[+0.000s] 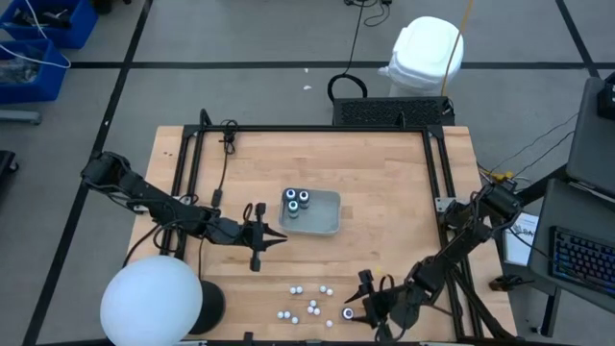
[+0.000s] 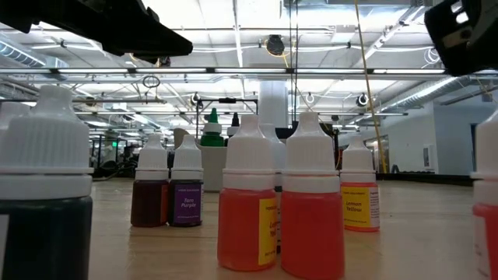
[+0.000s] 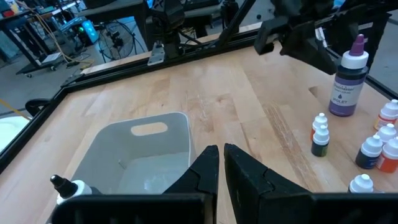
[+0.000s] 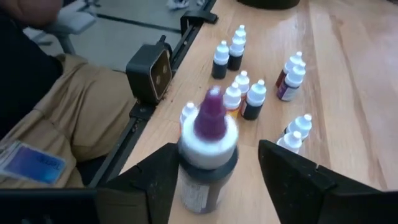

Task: Pick & Place food coloring
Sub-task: Put the large purple food coloring bottle into the gray bin

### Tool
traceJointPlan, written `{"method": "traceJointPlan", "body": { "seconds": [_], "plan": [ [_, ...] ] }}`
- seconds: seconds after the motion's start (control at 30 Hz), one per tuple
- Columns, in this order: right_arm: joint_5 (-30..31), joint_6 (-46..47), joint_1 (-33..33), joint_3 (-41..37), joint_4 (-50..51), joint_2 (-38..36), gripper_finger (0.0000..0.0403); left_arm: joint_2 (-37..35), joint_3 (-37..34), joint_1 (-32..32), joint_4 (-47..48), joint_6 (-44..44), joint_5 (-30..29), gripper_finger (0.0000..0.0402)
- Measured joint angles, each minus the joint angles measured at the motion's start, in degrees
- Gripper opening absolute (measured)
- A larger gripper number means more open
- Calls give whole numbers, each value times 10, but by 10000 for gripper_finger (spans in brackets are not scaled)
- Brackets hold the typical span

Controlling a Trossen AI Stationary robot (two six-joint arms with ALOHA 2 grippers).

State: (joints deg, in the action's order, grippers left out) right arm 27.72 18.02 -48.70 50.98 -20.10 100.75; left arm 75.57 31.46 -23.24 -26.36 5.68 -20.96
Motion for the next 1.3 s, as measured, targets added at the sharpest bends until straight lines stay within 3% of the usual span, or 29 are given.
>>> {"method": "traceJointPlan", "body": {
  "seconds": [0.37, 1.3],
  "plan": [
    [-8, -57, 3, -11, -65, 0, 181, 0, 0, 0, 9, 0, 0, 35],
    [-9, -53, 30, -10, -48, 0, 166, 0, 0, 0, 9, -10, 0, 35]
  ]
}}
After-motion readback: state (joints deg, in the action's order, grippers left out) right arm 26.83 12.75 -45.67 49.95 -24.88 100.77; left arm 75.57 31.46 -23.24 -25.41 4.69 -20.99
